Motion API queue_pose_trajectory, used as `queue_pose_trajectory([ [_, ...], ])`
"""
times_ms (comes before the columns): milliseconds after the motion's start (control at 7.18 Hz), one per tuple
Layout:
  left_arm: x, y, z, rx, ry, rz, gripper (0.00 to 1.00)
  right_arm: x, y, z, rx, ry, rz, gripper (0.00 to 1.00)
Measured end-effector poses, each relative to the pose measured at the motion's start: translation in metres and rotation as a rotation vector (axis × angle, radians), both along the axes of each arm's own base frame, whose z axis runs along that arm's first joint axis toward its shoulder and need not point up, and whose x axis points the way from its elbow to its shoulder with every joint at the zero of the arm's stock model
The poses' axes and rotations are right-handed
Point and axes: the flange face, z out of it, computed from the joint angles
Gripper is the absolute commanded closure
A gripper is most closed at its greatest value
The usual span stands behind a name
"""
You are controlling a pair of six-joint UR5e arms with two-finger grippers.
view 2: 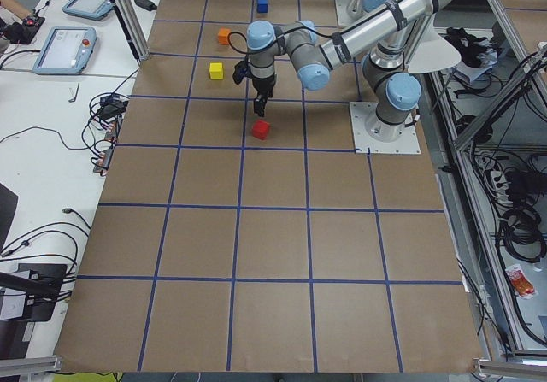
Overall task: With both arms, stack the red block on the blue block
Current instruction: 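Lower the left gripper onto the red cube and close it, then carry the red cube with the left gripper toward the table center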
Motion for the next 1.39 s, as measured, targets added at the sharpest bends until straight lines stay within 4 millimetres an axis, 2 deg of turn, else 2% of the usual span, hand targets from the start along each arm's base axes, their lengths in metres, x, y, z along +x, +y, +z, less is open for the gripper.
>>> queue_pose_trajectory([
  [139,0.003,0.007,-0.026,-0.007,0.001,-0.028,0.00,0.000,0.001,-0.004,0.004,0.000,0.000,0.00],
  [418,0.004,0.009,-0.057,-0.015,0.001,-0.042,0.01,0.000,0.000,-0.004,-0.013,0.000,0.002,0.00],
  [697,0.007,0.002,-0.071,-0.040,-0.011,-0.048,0.02,0.000,-0.002,-0.003,-0.032,-0.001,0.005,0.00],
  [975,0.010,-0.004,-0.071,-0.056,-0.023,-0.047,0.02,0.000,-0.002,-0.003,-0.033,-0.001,0.005,0.00],
  [1115,0.010,-0.006,-0.068,-0.063,-0.026,-0.047,0.23,0.000,-0.003,-0.004,-0.034,-0.001,0.006,0.00],
  [1254,0.010,-0.008,-0.068,-0.065,-0.025,-0.048,0.83,0.000,-0.003,-0.004,-0.034,0.002,0.006,0.00],
  [1393,0.010,-0.009,-0.068,-0.066,-0.024,-0.051,1.00,-0.001,-0.003,-0.003,-0.036,0.011,0.007,0.00],
])
